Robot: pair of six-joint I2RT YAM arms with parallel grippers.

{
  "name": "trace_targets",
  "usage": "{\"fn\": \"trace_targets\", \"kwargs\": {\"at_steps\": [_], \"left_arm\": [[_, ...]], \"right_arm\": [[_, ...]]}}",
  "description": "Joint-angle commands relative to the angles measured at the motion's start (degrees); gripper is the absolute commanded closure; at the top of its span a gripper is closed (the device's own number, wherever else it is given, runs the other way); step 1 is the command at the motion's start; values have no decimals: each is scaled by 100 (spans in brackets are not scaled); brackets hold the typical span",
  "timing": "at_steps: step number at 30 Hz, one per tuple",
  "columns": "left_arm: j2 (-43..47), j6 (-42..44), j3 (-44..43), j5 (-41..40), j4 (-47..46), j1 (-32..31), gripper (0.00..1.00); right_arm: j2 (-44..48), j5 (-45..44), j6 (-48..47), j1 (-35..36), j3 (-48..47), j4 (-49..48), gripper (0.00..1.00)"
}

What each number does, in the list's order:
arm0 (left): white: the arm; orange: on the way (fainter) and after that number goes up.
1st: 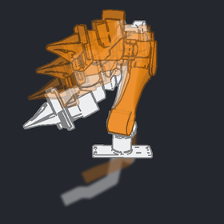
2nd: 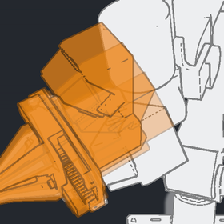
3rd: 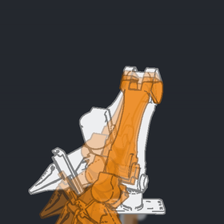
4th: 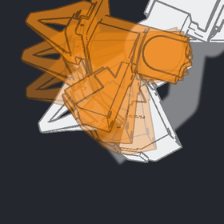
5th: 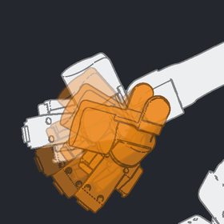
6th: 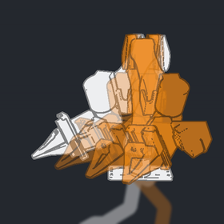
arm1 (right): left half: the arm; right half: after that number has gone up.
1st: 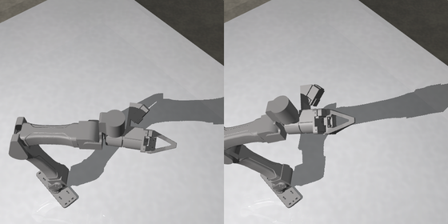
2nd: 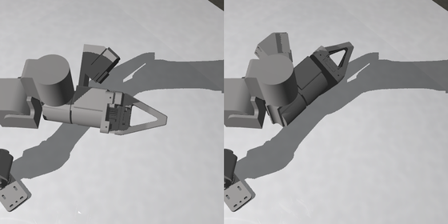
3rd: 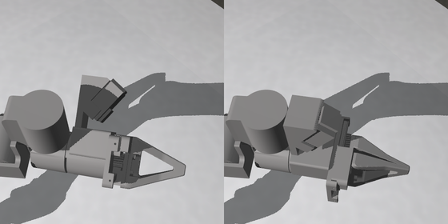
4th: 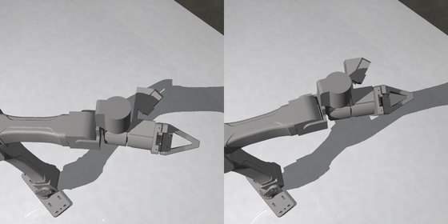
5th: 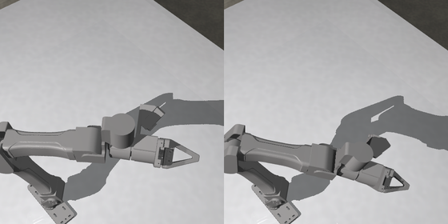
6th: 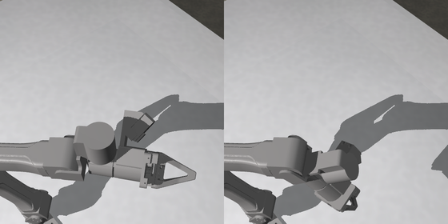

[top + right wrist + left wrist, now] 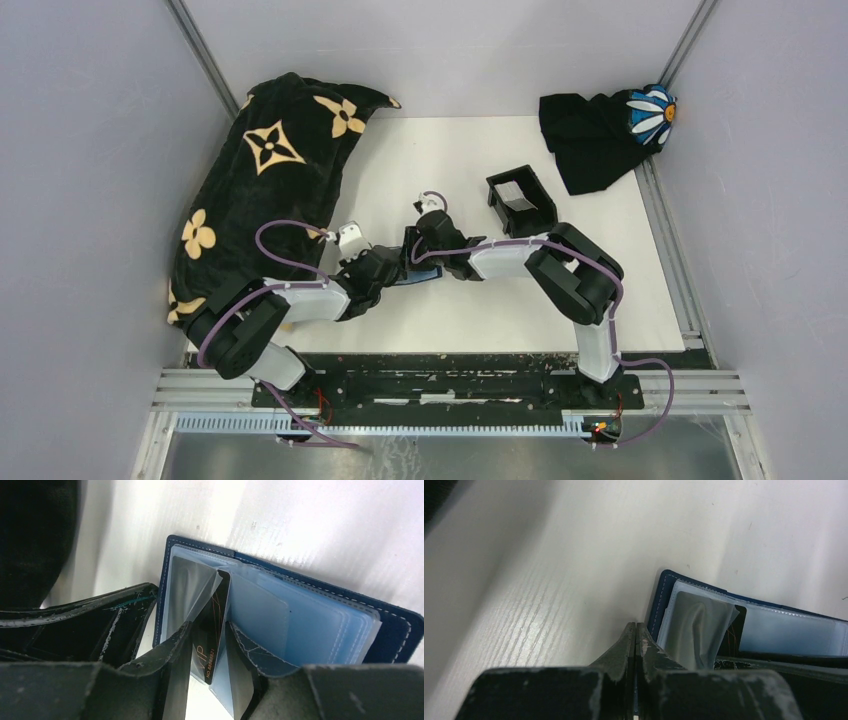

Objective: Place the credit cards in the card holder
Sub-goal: Insert the credit card into the card holder.

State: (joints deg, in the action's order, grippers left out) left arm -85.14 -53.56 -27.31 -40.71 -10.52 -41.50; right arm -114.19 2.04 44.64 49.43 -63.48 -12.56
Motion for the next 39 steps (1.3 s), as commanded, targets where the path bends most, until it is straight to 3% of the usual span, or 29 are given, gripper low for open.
{"fn": "trace_targets", "kwargs": {"at_steps": [1,18,26,35,39], "left_arm": [[-87,-96,55,515,-37,-75,97],[-88,-62,7,555,-44,-77,97],[-177,-88,24,620,-124,-78,97],[-184,-93,61,651,-204,-76,97],[-204,-111,82,678,-226,-88,97]], "right_arm": [[141,-277,-280,67,281,711,61],[745,-685,-243,32,696,105,63],[951,-461,-183,6,828,-567,67],[1203,-600,-196,-3,864,-573,69],[1232,-804,-245,1,867,-318,75]]}}
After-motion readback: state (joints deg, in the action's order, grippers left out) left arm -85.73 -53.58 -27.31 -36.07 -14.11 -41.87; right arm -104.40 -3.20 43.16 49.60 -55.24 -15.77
